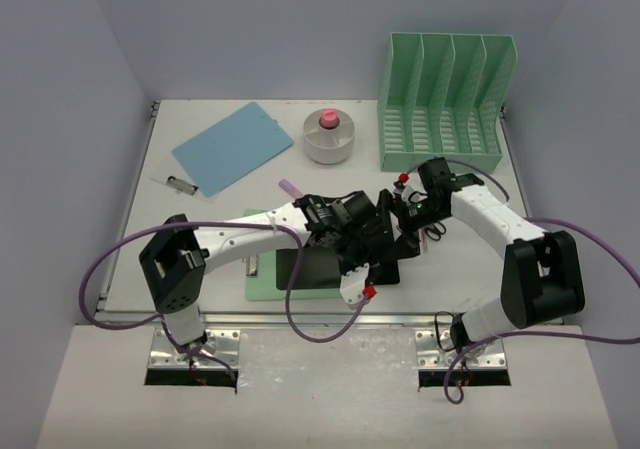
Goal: Organize the desk
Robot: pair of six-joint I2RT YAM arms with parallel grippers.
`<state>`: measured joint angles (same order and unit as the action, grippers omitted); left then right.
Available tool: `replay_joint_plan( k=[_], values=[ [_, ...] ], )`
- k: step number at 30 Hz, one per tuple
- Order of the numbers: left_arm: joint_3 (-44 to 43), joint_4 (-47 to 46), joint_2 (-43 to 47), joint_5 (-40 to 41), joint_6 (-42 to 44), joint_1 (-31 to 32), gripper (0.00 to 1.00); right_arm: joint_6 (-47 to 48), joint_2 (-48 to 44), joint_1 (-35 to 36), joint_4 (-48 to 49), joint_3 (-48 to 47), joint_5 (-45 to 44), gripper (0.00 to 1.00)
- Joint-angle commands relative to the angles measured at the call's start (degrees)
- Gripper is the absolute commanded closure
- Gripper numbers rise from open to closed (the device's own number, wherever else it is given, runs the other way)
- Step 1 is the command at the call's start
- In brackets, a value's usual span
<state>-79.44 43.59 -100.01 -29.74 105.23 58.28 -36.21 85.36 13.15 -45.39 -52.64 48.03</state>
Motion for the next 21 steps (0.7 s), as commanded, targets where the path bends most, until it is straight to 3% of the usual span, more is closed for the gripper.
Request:
replay_joint_plan(
  k=[1, 7, 10, 13, 16, 17, 19, 21],
  values=[
    [1.21, -0.88, 5.16, -0.76, 0.59, -0.54, 1.00, 3.58, -2.83, 0.83, -2.60, -2.98, 3.66, 0.01],
    [5.87, -3.42, 13.07, -4.71, -8.00, -0.54, 1.00, 10.36, -1.87, -3.47, -7.78, -14.58, -1.45, 0.01],
    [7.10, -9.12, 16.41, -6.20, -21.52, -1.50, 1.00, 11.68, -1.86, -9.61, -8.76, -19.59, -0.83, 0.01],
    [7.89, -20.88, 19.23, -9.63, -42.07, -6.67, 1.00, 13.52, -3.01, -15.42, -8.31, -23.37, -3.19, 0.01],
    [7.63, -36.78, 20.46, -11.92, -73.12, -15.37, 1.00, 16.25, -5.02, -17.63, -7.70, -24.96, -8.20, 0.01],
    [7.55, -45.70, 20.47, -11.66, -78.54, -19.92, 1.00, 17.12, -5.73, -18.15, -6.57, -24.36, -9.43, 0.01],
    [7.02, -53.31, 19.77, -9.39, -92.57, -24.25, 1.00, 17.83, -7.92, -18.33, -5.07, -23.13, -12.94, 0.01],
    [6.32, -62.73, 18.80, -7.54, -99.75, -30.14, 1.00, 18.19, -9.15, -18.42, -2.96, -21.11, -15.15, 0.01]
  ],
)
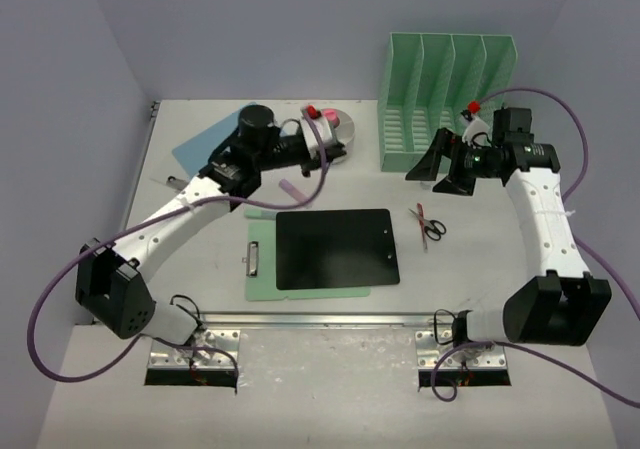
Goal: Organize the desk
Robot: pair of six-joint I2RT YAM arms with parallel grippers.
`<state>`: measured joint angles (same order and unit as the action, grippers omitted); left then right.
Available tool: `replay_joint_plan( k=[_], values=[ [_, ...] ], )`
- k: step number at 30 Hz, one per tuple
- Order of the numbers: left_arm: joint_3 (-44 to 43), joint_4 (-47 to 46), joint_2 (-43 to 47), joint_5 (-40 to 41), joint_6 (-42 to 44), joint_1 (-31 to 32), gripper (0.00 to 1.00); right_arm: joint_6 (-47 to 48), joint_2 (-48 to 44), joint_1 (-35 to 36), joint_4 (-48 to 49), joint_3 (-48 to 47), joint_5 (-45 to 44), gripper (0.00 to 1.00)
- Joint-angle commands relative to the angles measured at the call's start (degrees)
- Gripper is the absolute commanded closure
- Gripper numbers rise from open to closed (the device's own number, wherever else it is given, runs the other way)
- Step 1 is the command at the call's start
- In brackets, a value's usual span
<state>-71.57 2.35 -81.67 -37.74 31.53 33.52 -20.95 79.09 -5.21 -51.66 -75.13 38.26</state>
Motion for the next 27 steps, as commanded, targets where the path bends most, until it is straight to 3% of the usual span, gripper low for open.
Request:
replay_joint_plan(
  k=[1, 4, 10, 20, 27],
  values=[
    [-2.16, -24.47, -0.67, 3.08, -32.00, -7.13, 1.00, 3.02, -3.85, 0.03, 3.84, 2.00, -6.78, 0.01],
    [-3.92, -35.28, -4.09, 7.05, -37.67, -14.07, 1.00, 3.37, -5.69, -0.06, 7.00, 5.25, -8.72, 0.01],
    [-13.85, -40.48, -15.86, 9.96, -41.02, -19.80, 1.00, 6.17, -6.32, -0.06, 8.41, 7.19, -8.82, 0.01],
    [-22.55, -46.47, -32.31, 11.81, -37.25, -20.16, 1.00, 7.77, -5.09, 0.03, 8.33, 8.86, -5.13, 0.01],
    [-25.64, -46.12, -38.47, 11.46, -34.52, -20.25, 1.00, 8.20, -4.82, -0.06, 7.45, 9.48, -5.39, 0.01]
  ],
)
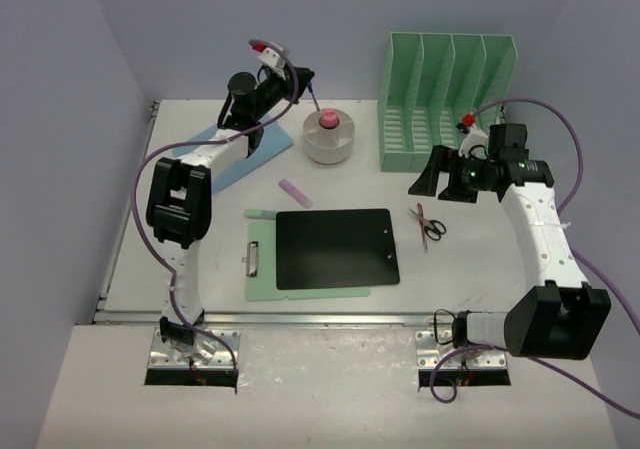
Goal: Organize the desk
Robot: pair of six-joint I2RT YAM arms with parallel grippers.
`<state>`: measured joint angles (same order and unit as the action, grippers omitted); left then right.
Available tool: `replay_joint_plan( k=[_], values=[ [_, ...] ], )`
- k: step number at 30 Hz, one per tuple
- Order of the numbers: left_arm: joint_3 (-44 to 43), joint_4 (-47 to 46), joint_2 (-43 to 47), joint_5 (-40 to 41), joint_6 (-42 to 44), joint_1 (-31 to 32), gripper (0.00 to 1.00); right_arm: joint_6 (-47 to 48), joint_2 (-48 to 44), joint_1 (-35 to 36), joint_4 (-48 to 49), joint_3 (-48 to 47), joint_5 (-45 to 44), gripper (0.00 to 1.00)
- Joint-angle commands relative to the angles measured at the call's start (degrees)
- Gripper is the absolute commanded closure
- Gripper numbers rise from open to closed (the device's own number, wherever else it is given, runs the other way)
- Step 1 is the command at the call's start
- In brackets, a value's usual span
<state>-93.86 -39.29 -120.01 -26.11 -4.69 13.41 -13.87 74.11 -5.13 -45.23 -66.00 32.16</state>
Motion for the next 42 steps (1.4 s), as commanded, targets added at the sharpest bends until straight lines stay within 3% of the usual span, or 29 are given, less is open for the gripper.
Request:
replay_joint_plan(
  k=[1, 11, 18, 23, 26, 30, 36, 42],
  values=[
    [-3.52, -4.57, -0.58, 0.00, 1.87, -0.22, 1.00, 1.21, 0.16, -0.15, 1.02, 0.34, 0.53, 0.01],
    [-3.08, -2.99, -4.44, 0.44, 4.95, -0.14, 1.00, 2.00, 1.04, -0.15, 0.15, 0.52, -0.08, 0.01],
    [-0.88, -3.25, -5.94, 0.53, 8.20, -0.14, 1.00, 3.84, 0.87, -0.15, 1.46, 0.87, -5.26, 0.01],
    [-0.71, -3.25, -6.91, 0.62, 6.01, -0.14, 0.95, 8.06, 0.86, -0.15, 2.52, 2.71, -9.74, 0.22],
    [-0.53, -2.99, -6.91, 0.71, 5.74, -0.14, 0.89, 9.64, 1.30, -0.06, 2.52, 4.20, -12.29, 0.31],
    [0.26, -1.85, -6.03, 2.37, 6.18, -0.14, 0.63, 10.27, 1.66, -0.06, 3.13, 6.49, -15.45, 0.30],
    [1.05, -0.79, -3.14, 2.64, 6.62, -0.14, 0.54, 10.18, 2.27, 0.11, 4.45, 8.96, -16.61, 0.32],
    [1.93, 2.02, 5.11, 2.91, 6.80, -0.14, 0.46, 11.67, 2.45, 3.44, 5.24, 11.76, -18.45, 0.50]
  ],
)
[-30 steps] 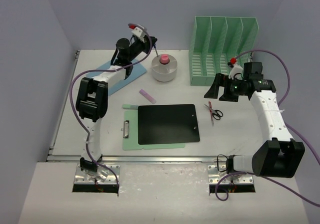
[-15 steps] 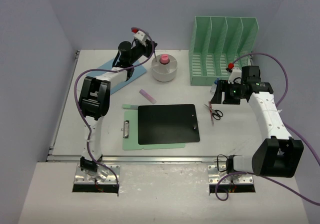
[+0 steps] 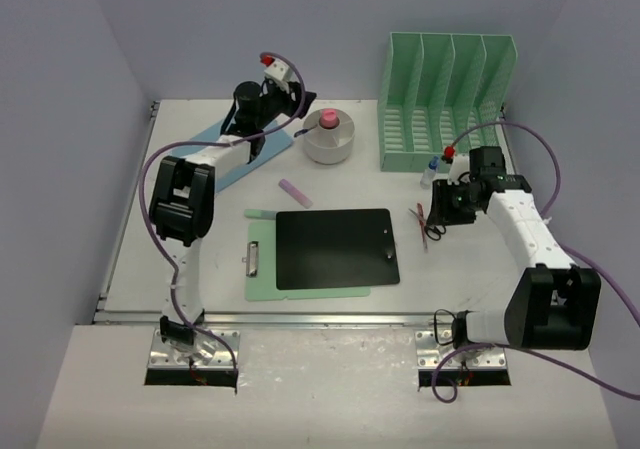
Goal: Organize the desk
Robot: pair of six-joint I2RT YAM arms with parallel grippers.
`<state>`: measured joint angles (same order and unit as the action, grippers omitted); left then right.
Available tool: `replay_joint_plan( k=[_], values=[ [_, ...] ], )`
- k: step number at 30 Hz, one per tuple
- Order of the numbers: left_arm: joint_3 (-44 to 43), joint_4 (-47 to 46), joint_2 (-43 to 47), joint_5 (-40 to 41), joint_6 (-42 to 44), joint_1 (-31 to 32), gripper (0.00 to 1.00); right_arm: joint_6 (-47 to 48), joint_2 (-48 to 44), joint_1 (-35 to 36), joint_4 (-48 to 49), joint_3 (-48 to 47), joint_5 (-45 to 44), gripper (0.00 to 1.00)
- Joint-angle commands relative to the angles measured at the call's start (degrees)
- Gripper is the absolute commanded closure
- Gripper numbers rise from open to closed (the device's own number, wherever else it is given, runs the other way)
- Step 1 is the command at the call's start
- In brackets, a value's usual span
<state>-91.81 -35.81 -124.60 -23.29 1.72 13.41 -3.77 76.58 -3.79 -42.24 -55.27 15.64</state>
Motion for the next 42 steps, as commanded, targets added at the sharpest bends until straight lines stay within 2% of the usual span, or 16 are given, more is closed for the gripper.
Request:
replay_joint_plan(
  k=[1, 3, 6, 11, 16, 23, 32, 42],
  values=[
    [0.31, -0.50, 11.03, 0.09, 0.57, -0.22, 0.45, 1.92, 0.06, 2.99, 2.42, 1.82, -3.49, 0.53],
    [2.68, 1.00, 15.94, 0.00, 1.70, -0.23, 0.41, 2.27, 0.41, 6.22, 2.69, 2.62, -4.91, 0.60],
    [7.69, 2.32, 22.61, -0.18, 3.55, -0.31, 0.36, 2.10, 1.29, 9.49, 2.34, 3.58, -7.72, 0.63],
    [16.56, 3.64, 32.64, -1.23, 5.49, -0.67, 0.33, 0.61, 5.77, 10.30, 2.77, 3.67, -10.36, 0.64],
    [21.93, 4.70, 38.10, -2.64, 6.02, -1.02, 0.33, -0.36, 10.07, 10.30, 6.81, 0.96, -11.24, 0.62],
    [24.92, 5.32, 40.04, -4.13, 5.84, -1.10, 0.33, -2.20, 19.99, 10.21, 8.84, -9.76, -13.52, 0.63],
    [25.80, 5.49, 40.31, -4.57, 5.76, -1.10, 0.32, -3.96, 30.99, 9.95, 10.42, -17.49, -16.60, 0.69],
    [28.35, 4.44, 40.57, -5.19, 6.28, -1.19, 0.32, -4.75, 36.45, 8.19, 11.12, -19.97, -17.49, 0.74]
  ],
)
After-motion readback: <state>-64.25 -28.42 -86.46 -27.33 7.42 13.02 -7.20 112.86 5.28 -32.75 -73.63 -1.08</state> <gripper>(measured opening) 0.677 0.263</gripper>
